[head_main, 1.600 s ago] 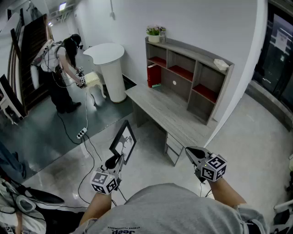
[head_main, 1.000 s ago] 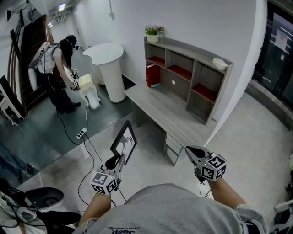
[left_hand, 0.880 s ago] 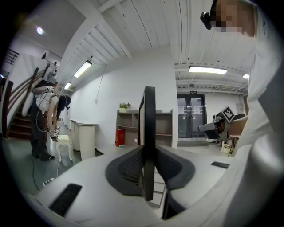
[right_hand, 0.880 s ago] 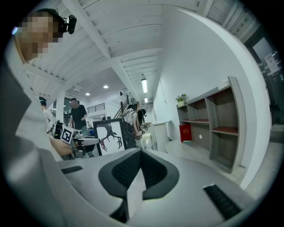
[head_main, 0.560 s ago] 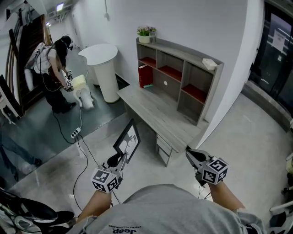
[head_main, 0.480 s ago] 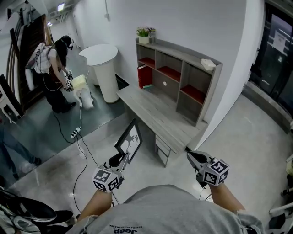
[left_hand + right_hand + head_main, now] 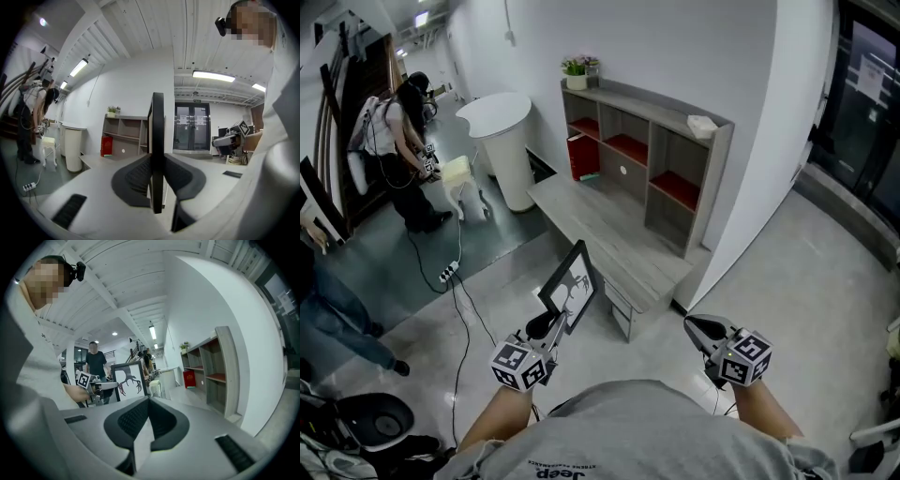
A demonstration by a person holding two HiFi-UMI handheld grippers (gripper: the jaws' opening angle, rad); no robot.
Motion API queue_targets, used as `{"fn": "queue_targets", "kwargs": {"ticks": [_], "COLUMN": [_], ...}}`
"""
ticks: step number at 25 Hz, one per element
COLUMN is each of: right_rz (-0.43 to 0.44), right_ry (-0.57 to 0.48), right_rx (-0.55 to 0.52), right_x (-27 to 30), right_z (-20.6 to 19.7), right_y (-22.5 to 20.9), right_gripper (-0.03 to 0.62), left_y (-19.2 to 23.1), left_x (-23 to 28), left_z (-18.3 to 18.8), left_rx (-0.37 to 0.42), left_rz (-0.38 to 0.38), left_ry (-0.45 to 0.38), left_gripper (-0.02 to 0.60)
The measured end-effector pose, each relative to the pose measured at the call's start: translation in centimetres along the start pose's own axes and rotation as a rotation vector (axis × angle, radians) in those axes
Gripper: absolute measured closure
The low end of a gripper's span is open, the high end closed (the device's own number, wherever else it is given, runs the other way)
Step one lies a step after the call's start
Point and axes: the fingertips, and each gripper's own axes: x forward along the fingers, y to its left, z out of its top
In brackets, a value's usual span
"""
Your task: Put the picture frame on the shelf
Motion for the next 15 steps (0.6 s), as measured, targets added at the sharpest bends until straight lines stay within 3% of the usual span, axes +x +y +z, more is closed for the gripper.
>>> {"fn": "queue_targets", "kwargs": {"ticks": [8,15], "right_rz": [0.009,-0.024], "right_ry": [-0.004,0.016], "right_rx": [0.007,0.004], "right_x": [1.0,5.1], "right_z": [0.3,0.8], "right_y": [-2.1,-4.4], "right_gripper": [0.591,0.589], "left_y": [-0.2,3.9], "left_x": [2.7,6.6], "left_z": [0.7,0.9], "left_rx": [0.010,-0.013], "left_rz": [-0.024,-0.073], "left_ry": [0.002,-0.015], "left_gripper": [0.494,0.494]}}
